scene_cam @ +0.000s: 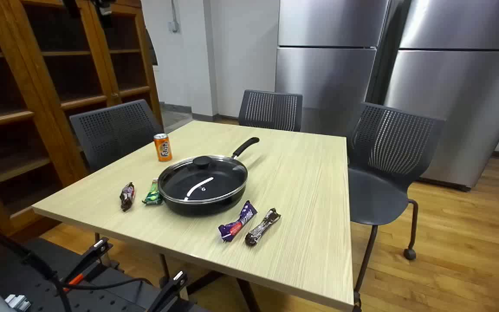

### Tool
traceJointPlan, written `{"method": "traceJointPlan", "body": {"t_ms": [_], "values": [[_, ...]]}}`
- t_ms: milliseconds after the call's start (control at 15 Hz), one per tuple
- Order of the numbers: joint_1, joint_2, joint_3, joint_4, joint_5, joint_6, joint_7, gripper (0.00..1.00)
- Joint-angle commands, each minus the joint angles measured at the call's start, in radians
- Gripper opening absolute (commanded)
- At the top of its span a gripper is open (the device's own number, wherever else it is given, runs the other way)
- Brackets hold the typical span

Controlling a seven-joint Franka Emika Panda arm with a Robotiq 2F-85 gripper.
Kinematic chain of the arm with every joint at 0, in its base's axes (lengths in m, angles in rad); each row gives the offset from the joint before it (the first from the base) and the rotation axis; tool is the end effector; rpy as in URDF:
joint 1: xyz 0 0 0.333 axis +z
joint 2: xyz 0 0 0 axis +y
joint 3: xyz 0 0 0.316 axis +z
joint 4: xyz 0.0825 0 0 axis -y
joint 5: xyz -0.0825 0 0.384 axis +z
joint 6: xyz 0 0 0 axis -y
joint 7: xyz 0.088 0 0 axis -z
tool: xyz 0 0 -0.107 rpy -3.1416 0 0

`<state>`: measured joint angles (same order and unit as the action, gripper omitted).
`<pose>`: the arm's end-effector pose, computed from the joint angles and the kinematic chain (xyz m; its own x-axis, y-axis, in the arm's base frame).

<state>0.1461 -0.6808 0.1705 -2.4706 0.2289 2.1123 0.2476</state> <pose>0.3532 0.1365 0.5501 0.9608 -0.0628 0.2701 -0.0114 -0.9821 -0.1878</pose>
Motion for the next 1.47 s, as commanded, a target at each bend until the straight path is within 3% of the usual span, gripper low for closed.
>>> {"method": "traceJointPlan", "body": {"t_ms": [0, 533, 1133, 1400], "values": [[-0.004, 0.001, 0.003, 0.002, 0.002, -0.002, -0.002, 1.0], [-0.028, 0.036, 0.026, 0.006, -0.025, 0.019, 0.031, 1.0], [-0.096, 0.366, 0.002, 0.075, -0.055, 0.169, 0.093, 1.0], [-0.129, 0.519, -0.005, 0.136, -0.127, 0.194, 0.178, 1.0]]}}
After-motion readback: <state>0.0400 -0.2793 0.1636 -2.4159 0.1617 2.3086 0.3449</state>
